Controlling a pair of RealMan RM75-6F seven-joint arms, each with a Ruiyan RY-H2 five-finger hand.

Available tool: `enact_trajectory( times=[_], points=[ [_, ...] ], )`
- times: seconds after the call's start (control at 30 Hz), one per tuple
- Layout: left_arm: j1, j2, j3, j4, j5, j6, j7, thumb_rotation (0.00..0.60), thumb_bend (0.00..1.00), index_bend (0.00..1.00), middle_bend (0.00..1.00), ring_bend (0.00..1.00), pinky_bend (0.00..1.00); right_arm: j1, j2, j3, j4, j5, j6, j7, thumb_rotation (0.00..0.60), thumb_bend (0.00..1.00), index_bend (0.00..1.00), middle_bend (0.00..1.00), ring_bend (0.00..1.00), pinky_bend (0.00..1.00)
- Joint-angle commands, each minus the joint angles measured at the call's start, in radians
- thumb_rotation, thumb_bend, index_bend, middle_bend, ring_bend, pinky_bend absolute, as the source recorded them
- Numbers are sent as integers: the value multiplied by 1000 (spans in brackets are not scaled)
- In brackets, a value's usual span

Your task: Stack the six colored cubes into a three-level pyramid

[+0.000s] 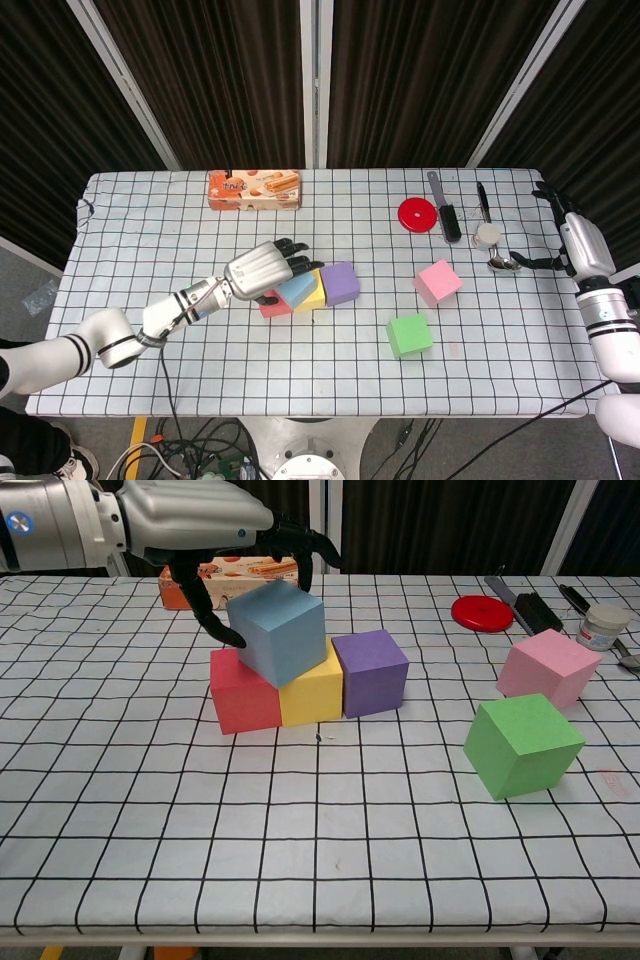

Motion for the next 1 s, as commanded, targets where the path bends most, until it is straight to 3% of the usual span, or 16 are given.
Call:
enact_trajectory(
  times=[0.03,0.27,0.47,0.6,0.7,0.83,1.0],
  points=[
    [2,6,0,-7,-5,6,9,600,110,111,250,124,248,0,2,1,-5,0,0,-4,600,85,0,128,0,0],
    [39,89,-12,-71,-44,44,66,600,110,102,224,107,246,-2,22,9,-30,-3,5,-18,600,85,0,128,0,0],
    [201,231,-28,-174,-230,131,172,600,110,102,208,100,252,6,55,2,-71,-44,-21,-26,600,85,0,161,0,0],
    [327,250,-35,-175,-371,217,220,600,109,102,208,100,261,34,113,-49,-97,-212,-110,2,600,61,0,228,0,0],
    [391,252,-26,-136,-405,261,214,600,109,102,214,100,262,59,143,-87,-117,-334,-140,-17,600,31,0,235,0,0],
    [446,240,-40,-85,-432,314,209,600,108,103,219,100,261,95,165,-123,-175,-406,-193,-55,600,26,0,234,0,0],
    [474,214,-69,-59,-496,299,205,600,103,102,220,100,260,145,197,-174,-230,-451,-301,-156,600,18,0,209,0,0]
  ],
)
